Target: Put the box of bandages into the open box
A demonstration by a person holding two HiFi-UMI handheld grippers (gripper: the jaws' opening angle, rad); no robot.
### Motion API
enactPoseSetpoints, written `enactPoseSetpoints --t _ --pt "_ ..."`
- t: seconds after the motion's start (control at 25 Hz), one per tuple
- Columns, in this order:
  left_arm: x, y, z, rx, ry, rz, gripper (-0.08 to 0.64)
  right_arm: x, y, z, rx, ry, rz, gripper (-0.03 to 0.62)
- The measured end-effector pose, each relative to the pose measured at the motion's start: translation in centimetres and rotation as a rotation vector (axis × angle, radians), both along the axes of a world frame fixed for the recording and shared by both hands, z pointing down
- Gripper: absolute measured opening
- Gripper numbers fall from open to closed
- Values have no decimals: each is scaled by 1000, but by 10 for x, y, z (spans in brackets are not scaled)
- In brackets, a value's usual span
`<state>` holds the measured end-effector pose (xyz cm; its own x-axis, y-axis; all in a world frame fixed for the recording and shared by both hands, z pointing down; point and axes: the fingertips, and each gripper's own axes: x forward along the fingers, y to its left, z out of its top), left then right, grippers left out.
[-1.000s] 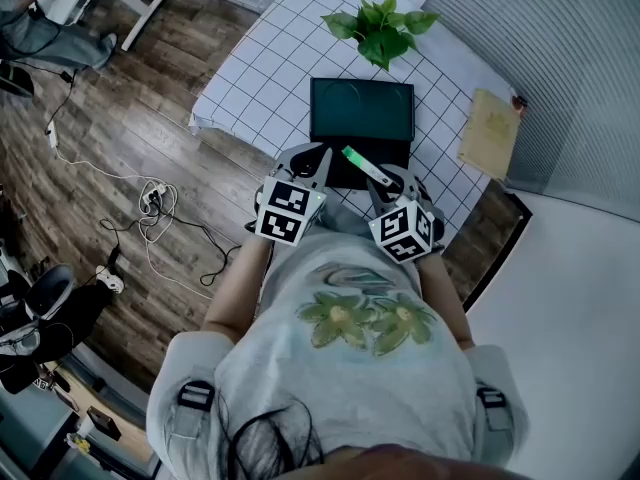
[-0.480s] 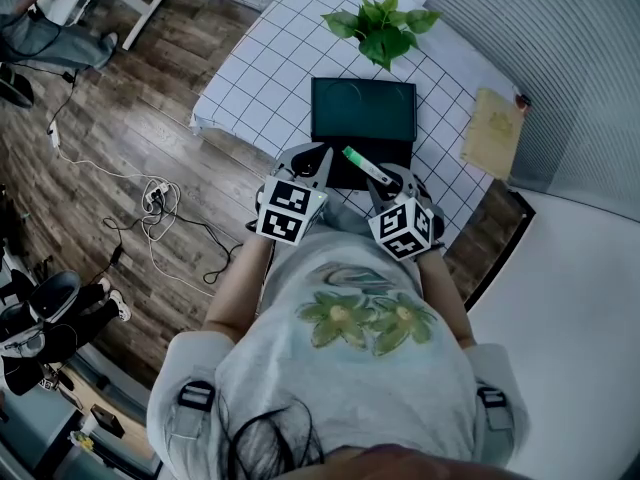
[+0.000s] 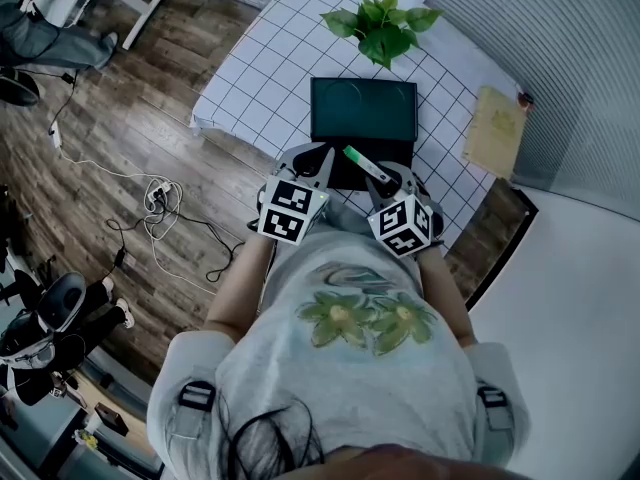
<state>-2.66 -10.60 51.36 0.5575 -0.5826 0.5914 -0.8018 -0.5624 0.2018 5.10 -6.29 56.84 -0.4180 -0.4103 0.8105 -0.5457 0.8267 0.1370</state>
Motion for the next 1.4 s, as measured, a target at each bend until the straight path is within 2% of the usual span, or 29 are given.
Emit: enactPoseSetpoints --t 0.96,1.4 --pt "4 -6 8 -21 -17 16 8 -1 -8 10 -23 -19 -4 95" --pt "6 -8 10 -24 -12 24 8 12 -7 15 -32 29 9 95"
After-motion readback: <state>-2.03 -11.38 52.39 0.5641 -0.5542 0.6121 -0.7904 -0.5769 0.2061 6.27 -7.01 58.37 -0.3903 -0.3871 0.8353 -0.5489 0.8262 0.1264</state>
